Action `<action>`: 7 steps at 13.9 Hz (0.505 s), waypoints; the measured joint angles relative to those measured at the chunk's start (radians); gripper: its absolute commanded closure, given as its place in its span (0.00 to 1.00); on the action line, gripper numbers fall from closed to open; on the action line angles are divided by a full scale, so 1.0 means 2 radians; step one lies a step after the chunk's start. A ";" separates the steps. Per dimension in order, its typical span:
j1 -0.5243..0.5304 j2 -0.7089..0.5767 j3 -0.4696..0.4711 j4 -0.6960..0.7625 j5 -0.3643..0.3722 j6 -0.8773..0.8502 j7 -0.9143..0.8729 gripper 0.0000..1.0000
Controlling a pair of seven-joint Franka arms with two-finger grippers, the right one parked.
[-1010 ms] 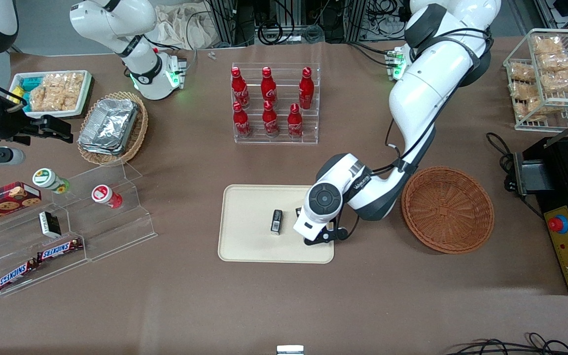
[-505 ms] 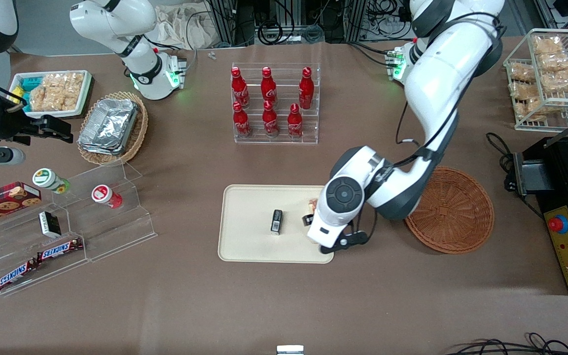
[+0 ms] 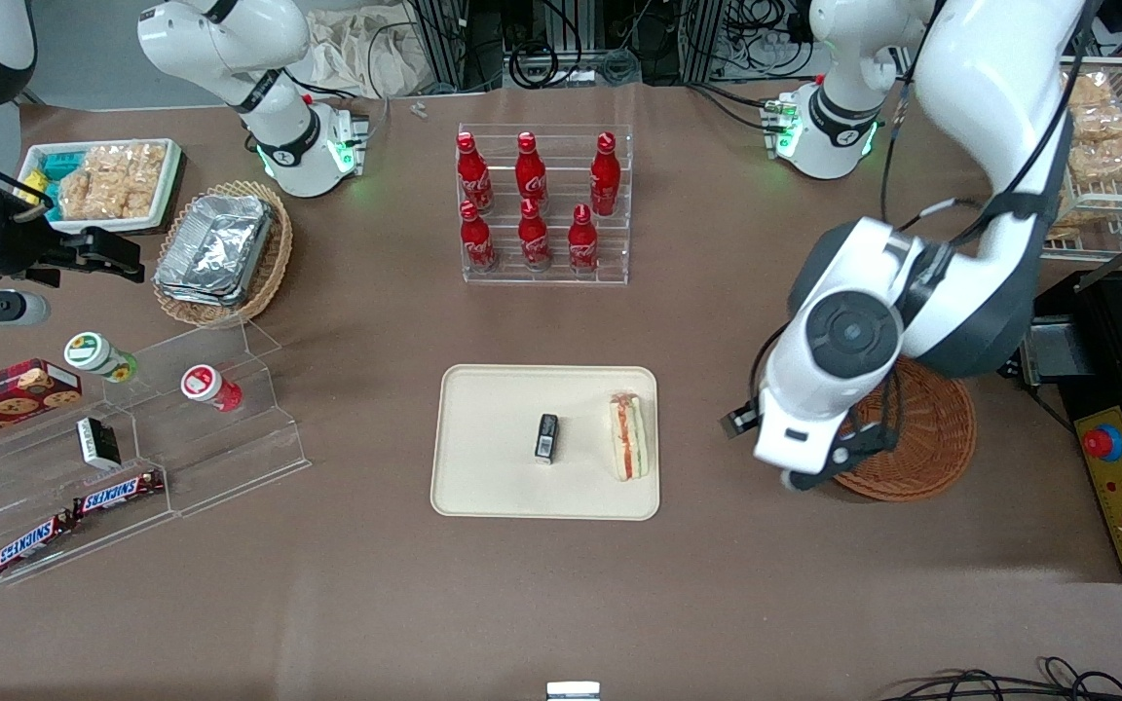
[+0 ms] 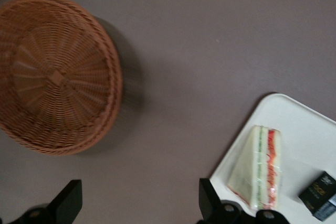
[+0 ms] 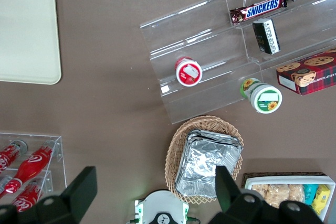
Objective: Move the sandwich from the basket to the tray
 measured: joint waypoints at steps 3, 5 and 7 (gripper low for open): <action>0.036 -0.091 -0.001 -0.089 -0.029 0.004 0.053 0.00; 0.066 -0.136 0.000 -0.121 -0.045 0.002 0.114 0.00; 0.100 -0.168 0.001 -0.136 -0.053 -0.017 0.191 0.00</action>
